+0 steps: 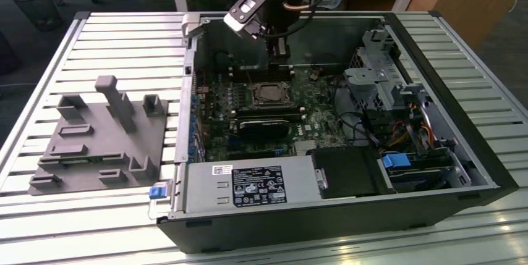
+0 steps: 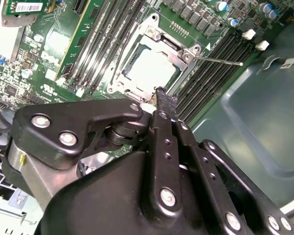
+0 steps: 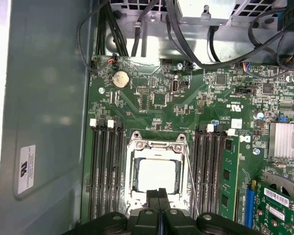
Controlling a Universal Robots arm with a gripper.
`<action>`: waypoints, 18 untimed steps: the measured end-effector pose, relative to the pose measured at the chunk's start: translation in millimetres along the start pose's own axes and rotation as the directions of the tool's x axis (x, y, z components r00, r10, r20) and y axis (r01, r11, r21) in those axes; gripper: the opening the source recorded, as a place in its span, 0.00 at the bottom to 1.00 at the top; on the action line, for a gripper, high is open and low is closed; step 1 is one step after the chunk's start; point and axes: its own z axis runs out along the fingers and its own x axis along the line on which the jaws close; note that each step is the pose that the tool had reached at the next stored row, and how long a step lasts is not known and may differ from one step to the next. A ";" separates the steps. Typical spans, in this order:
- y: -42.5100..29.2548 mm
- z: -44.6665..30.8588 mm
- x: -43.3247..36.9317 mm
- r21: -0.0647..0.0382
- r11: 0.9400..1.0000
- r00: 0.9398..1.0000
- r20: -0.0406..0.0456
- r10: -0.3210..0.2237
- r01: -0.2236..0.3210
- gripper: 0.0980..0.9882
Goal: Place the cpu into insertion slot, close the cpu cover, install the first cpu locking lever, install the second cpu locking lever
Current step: 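Install the first cpu locking lever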
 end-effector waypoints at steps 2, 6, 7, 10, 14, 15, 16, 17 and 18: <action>0.0 -3.7 0.1 0.000 1.000 1.000 0.000 0.000 0.000 0.01; 0.1 -4.7 0.1 0.001 1.000 1.000 0.000 -0.027 0.027 0.01; 0.0 -4.5 0.1 0.001 0.999 0.999 -0.001 -0.045 0.045 0.01; 0.0 -3.7 0.1 0.002 0.995 0.995 -0.002 -0.100 0.100 0.01; 0.0 -2.5 0.1 0.004 0.985 0.985 -0.003 -0.171 0.171 0.01; 0.0 -2.2 0.1 0.004 0.982 0.982 -0.003 -0.189 0.189 0.01; 0.0 -2.1 0.0 0.005 0.978 0.978 -0.003 -0.207 0.207 0.01; 0.0 -1.9 0.0 0.005 0.974 0.974 -0.004 -0.226 0.226 0.01; 0.0 -1.8 0.0 0.005 0.970 0.970 -0.004 -0.243 0.243 0.01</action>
